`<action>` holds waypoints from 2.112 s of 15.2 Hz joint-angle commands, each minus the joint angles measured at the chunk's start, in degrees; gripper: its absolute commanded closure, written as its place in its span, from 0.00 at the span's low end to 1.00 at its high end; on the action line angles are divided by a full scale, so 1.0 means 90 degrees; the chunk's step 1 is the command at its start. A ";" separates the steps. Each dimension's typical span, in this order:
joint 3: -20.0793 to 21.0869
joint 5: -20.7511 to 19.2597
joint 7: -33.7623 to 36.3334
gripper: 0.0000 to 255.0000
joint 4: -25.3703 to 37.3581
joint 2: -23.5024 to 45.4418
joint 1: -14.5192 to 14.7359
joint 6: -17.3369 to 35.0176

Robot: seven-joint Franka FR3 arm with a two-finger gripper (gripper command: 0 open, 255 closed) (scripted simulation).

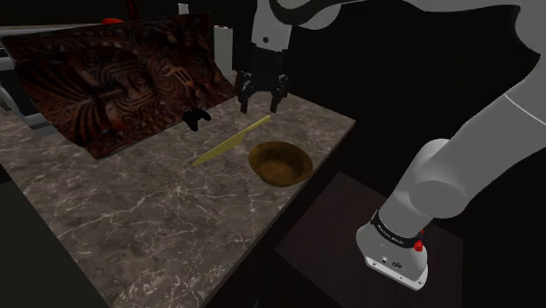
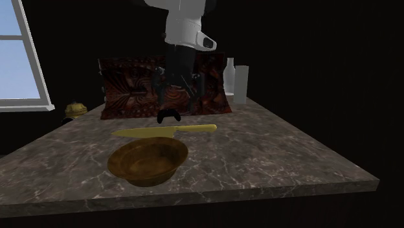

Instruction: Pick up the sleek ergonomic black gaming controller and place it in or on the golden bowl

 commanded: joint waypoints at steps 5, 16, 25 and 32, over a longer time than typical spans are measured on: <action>0.0161 0.0083 0.0699 0.00 0.0991 0.1294 0.0015 0.0652; 0.0202 -0.0020 0.1693 0.00 0.2906 0.3310 0.0188 0.1284; 0.0224 -0.0034 0.1699 0.00 0.2704 0.3502 0.0254 0.1688; 0.0224 -0.0034 0.1699 1.00 0.2705 0.3502 0.0254 0.1687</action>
